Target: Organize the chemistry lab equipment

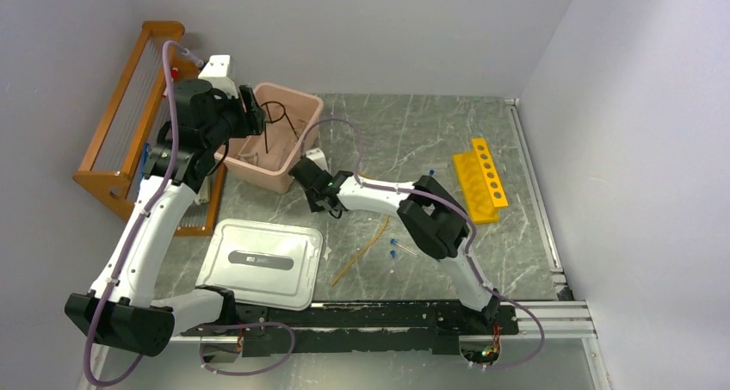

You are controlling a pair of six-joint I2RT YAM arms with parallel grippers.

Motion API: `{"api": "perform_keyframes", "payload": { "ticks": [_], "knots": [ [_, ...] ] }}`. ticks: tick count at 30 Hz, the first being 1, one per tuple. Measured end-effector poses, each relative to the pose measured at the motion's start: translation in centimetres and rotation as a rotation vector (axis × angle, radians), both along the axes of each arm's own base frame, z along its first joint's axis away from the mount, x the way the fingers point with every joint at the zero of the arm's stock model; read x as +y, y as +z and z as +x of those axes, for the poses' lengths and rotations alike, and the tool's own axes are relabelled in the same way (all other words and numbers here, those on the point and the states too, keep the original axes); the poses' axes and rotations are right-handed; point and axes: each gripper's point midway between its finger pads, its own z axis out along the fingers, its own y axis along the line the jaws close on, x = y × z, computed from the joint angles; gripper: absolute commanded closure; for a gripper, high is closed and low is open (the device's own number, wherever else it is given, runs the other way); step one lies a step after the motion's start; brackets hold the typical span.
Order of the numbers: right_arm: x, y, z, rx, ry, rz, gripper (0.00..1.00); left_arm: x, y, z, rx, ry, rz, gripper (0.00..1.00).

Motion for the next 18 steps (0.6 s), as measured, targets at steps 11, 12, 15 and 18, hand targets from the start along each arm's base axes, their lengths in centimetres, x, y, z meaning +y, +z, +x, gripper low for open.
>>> {"api": "perform_keyframes", "payload": {
  "ticks": [11, 12, 15, 18],
  "knots": [
    [-5.7, 0.2, -1.0, 0.043, -0.105, 0.043, 0.85, -1.3, -1.9, 0.1, 0.05, -0.024, -0.074, 0.32],
    [-6.2, 0.4, -1.1, 0.047, -0.112, 0.058, 0.85, -1.9, -2.7, 0.0, 0.072, -0.035, -0.102, 0.31],
    [-7.0, 1.4, -0.8, 0.041, -0.127, 0.113, 0.85, -3.7, -5.3, -0.3, 0.144, -0.082, -0.194, 0.3],
    [-7.1, 3.4, -0.3, 0.018, -0.133, 0.196, 0.85, -6.1, -8.9, -0.8, 0.259, -0.143, -0.305, 0.3]
  ]
}}
